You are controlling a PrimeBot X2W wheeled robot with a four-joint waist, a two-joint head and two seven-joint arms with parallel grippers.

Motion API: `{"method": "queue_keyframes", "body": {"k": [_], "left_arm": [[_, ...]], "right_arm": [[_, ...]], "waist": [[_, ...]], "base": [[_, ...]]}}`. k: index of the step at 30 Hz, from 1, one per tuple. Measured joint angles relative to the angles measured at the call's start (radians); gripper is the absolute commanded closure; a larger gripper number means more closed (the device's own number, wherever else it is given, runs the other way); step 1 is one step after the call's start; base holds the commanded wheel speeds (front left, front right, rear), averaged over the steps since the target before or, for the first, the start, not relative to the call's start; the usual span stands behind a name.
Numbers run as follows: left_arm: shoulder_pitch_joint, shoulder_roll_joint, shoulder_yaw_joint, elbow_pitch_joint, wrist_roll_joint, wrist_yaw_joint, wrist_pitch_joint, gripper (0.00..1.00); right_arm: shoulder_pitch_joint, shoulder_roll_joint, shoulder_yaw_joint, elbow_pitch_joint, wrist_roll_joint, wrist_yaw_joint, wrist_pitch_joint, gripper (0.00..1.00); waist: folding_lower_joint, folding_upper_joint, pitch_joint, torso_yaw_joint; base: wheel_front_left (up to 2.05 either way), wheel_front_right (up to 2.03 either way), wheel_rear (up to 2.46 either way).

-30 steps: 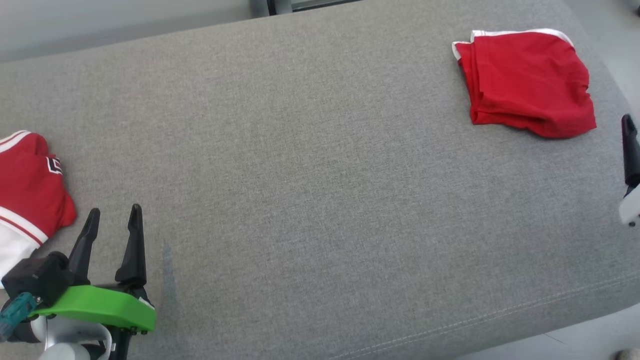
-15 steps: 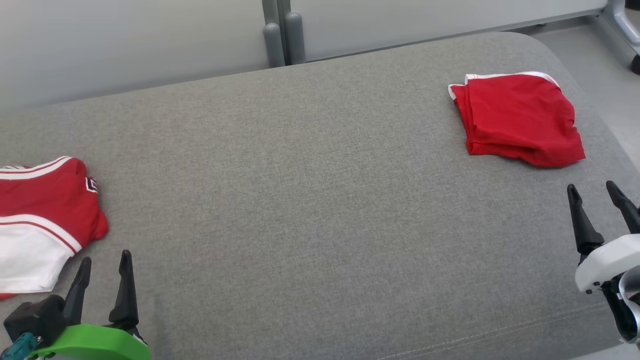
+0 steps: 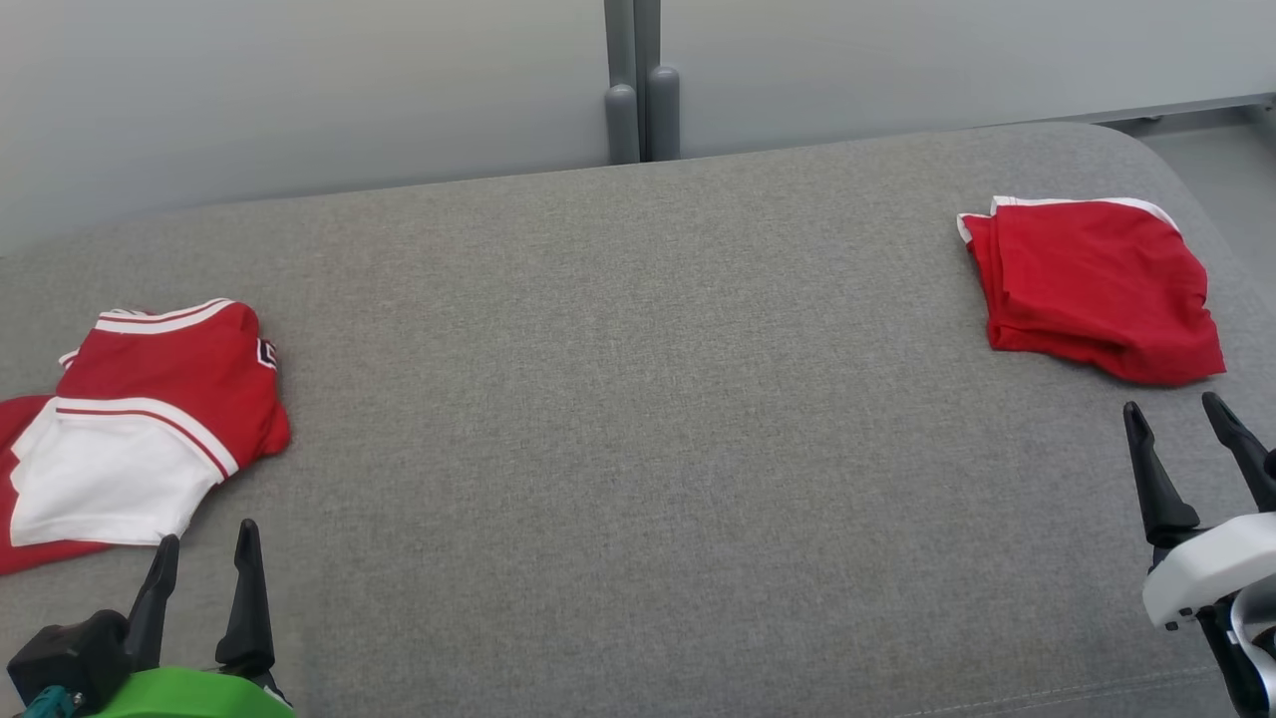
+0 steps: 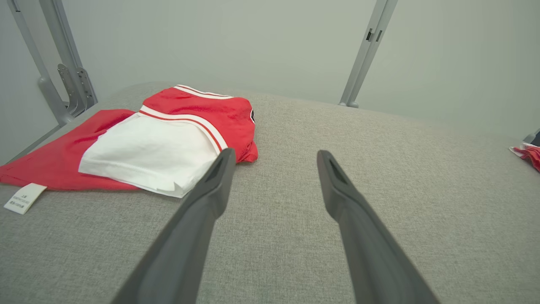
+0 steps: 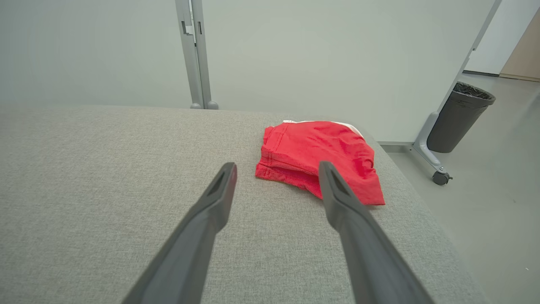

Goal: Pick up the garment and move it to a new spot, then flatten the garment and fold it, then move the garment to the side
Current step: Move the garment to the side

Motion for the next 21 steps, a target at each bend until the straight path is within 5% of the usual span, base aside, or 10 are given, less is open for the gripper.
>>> {"method": "queue_keyframes", "body": {"k": [21], "left_arm": [[0.02,0.001,0.024,-0.003,0.009,0.0,-0.014,0.0]], "right_arm": [[0.074,0.044,-0.061,-0.061,-0.082,0.0,0.0,0.0]], "waist": [[0.0,0.0,-0.008,0.035]], "base": [[0.0,0.0,0.0]]}}
